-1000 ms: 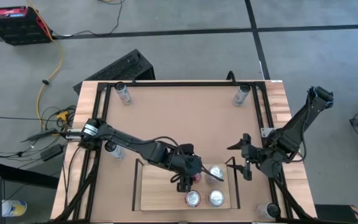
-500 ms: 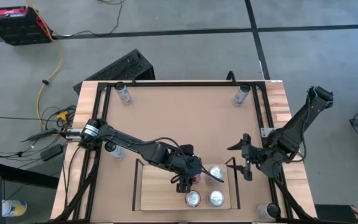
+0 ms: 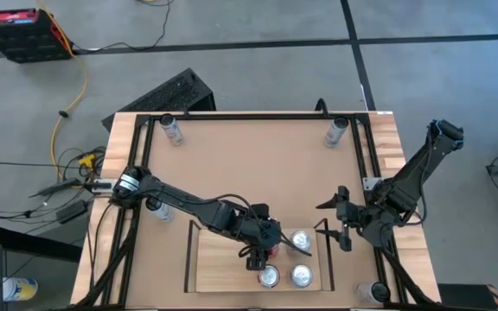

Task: Place canned beverage on shelf
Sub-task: Put the red soda can aligned with the other red soda can on the shelf

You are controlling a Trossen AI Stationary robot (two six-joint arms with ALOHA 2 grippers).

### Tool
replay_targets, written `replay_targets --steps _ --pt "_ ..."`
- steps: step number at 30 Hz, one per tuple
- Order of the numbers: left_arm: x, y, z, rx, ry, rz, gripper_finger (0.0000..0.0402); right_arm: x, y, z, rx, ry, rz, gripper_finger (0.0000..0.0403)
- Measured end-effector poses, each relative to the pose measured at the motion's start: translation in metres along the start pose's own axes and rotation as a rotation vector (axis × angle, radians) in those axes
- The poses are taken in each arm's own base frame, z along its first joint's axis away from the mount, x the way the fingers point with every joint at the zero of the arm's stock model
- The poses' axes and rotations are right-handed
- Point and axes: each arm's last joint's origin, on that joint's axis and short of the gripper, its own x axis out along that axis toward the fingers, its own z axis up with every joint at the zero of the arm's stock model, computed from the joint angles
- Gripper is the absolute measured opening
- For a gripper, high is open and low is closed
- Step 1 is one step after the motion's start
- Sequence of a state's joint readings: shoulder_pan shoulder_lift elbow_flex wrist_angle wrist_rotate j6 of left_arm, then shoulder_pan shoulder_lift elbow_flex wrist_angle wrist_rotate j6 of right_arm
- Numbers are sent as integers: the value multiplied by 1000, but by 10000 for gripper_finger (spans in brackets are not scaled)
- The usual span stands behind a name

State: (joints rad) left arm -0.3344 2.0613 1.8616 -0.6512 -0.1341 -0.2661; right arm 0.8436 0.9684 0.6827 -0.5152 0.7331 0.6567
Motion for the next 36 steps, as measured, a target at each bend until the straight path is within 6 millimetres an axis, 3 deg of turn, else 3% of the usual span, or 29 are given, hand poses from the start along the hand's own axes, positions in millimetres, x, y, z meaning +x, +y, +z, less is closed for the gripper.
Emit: replay_targets --steps 15,23,36 --pt "2 0 -2 9 21 -13 281 0 0 0 -1 0 -1 369" --pt "2 0 -3 5 29 -16 346 0 0 0 -1 0 -1 369" --pt "2 -1 -1 -5 15 -22 353 0 0 0 -1 0 -2 369"
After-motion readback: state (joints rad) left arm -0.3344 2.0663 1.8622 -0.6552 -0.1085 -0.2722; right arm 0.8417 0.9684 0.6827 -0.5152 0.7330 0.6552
